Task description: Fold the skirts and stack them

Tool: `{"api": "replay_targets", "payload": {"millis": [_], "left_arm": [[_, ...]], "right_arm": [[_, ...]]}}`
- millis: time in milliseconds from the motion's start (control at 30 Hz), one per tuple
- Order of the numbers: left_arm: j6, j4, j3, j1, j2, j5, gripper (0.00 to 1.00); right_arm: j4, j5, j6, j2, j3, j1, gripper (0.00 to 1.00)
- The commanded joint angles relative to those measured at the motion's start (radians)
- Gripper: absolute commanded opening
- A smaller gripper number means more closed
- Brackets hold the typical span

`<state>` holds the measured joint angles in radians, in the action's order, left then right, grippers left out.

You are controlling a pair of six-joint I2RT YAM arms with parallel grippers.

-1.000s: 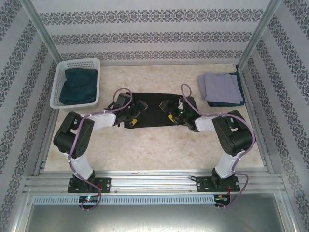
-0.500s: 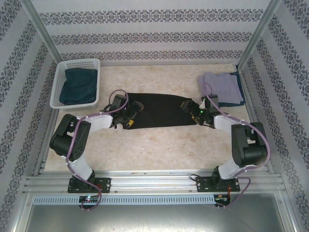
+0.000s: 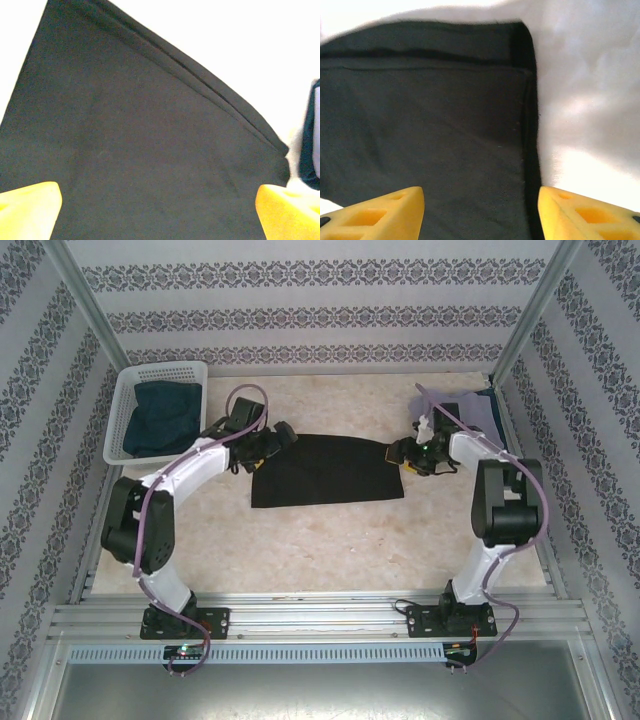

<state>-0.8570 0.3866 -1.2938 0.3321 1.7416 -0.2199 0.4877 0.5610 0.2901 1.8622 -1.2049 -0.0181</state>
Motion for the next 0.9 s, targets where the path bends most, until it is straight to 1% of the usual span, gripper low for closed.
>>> {"api": "replay_targets", "payload": {"millis": [0,67,200,333,400,433,500,600,667,867], "left_arm": [[0.171,0.179,-0.081,-0.007,0.11,0.005,1.0],[0.19,0.224,-0.122,-0.007,0.159,0.028,1.0],[0.199,0.227,-0.125,-0.012,0.192,0.05,1.0],[0.196,0.209,-0.092,-0.022,0.219,0.037,1.0],[0.185,0.194,-0.067,-0.023,0.235,0.023,1.0],[0.178,0.187,-0.051,-0.025,0.243,0.014,1.0],[0.162,0.175,-0.02,-0.025,0.247,0.003,1.0],[0.139,0.141,0.029,-0.024,0.235,-0.007,1.0],[0.135,0.132,0.046,-0.025,0.23,-0.007,1.0],[0.139,0.136,0.057,-0.029,0.23,0.001,1.0]], "right_arm": [[0.101,0.028,-0.043,0.055,-0.048,-0.011,0.62],[0.104,0.036,-0.049,0.083,-0.062,-0.011,0.62],[0.105,0.069,-0.06,0.114,-0.073,-0.011,0.58],[0.142,0.101,-0.075,0.135,-0.102,-0.014,0.49],[0.16,0.166,-0.071,0.156,-0.116,-0.013,0.47],[0.172,0.178,-0.062,0.167,-0.121,-0.01,0.47],[0.188,0.147,-0.039,0.18,-0.126,-0.003,0.47],[0.138,0.104,0.056,0.161,-0.093,-0.002,0.47],[0.102,0.047,0.113,0.13,-0.066,0.003,0.48],[0.068,-0.124,0.177,0.039,0.008,0.026,0.5]]}}
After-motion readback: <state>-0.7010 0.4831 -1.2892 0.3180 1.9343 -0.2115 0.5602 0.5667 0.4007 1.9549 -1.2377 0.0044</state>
